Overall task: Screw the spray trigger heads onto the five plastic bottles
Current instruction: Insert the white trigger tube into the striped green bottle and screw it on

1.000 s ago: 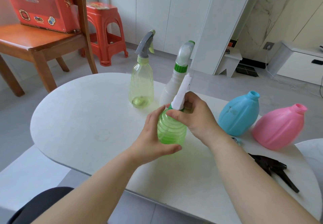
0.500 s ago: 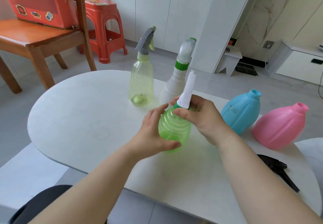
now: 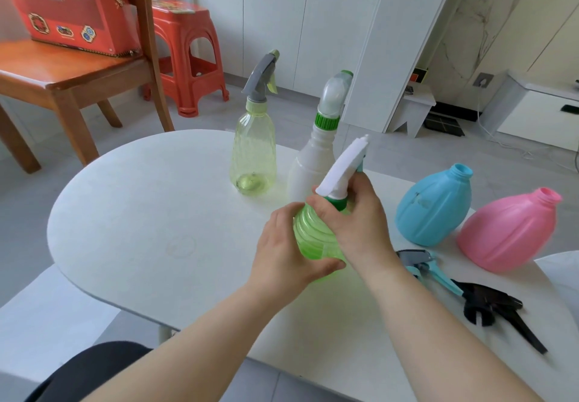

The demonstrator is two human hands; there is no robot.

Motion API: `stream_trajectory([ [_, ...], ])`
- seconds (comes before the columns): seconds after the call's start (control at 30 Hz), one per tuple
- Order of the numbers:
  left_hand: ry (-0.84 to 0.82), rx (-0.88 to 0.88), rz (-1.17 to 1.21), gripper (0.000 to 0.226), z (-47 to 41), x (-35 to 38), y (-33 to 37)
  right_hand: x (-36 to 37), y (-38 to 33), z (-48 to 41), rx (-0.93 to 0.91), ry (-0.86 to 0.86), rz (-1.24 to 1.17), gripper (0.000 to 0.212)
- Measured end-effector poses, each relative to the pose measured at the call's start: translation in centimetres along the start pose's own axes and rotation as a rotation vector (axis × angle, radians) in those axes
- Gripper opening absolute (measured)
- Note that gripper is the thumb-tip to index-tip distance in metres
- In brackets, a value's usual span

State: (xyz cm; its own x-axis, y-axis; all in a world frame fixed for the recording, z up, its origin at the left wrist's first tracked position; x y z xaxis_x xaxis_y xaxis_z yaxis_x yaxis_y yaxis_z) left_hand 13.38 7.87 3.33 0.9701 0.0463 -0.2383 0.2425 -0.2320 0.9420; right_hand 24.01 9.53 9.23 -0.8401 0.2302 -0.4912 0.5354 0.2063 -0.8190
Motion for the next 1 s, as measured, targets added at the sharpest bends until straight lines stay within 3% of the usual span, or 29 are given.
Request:
stream_trajectory([
  [0.13, -0.273, -0.084, 0.177, 0.097, -0.7, 0.7, -0.7, -0.1, -0.1, -0.3, -0.002, -0.191, -0.095, 0.017],
  [0.2, -0.408, -0.129, 0.238, 0.088, -1.1, 0.5, -0.7, -0.4, -0.2, -0.3, -0.023, -0.266, -0.113, 0.019],
  [0.27, -0.438, -0.136, 0.266, 0.081, -1.4, 0.2, -0.6, -0.5, -0.1, -0.5, -0.036, -0.279, -0.098, 0.017],
  [0.47, -0.106, -0.058, 0.142, 0.082, -0.2, 0.7, -0.9, -1.1, 0.5, 0.1, -0.059, 0.031, -0.013, 0.017],
  [0.53, -0.026, -0.061, 0.085, 0.086, 0.1, 0.8, -0.8, -1.0, 0.4, 0.4, -0.065, 0.050, -0.010, 0.018],
  [0.8, -0.074, -0.094, 0.071, 0.083, -0.2, 0.9, -0.9, -0.8, -0.1, 0.3, -0.121, -0.362, 0.008, 0.023],
  [0.9, -0.061, -0.084, 0.069, 0.084, -0.1, 0.9, -0.8, -1.5, 0.1, -0.1, -0.098, -0.200, 0.017, 0.018],
  [1.0, -0.015, -0.064, 0.042, 0.088, 0.1, 0.9, -0.7, -1.3, 0.3, 0.1, -0.038, 0.020, 0.011, 0.030],
])
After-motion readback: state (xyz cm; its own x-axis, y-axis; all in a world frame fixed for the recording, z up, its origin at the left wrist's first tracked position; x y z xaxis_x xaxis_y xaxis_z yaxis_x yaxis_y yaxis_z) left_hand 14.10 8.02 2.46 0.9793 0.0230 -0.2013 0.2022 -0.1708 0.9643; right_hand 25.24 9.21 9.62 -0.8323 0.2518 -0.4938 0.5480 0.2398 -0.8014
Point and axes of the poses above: each hand's wrist, its own z-axis away from the middle knuckle, its own x-axis out of the palm, y = z × x, the point moved 7 cm from there along -z, towards the middle knuckle, and after that the axes turned 11 degrees about z, right-handed, at the moved point
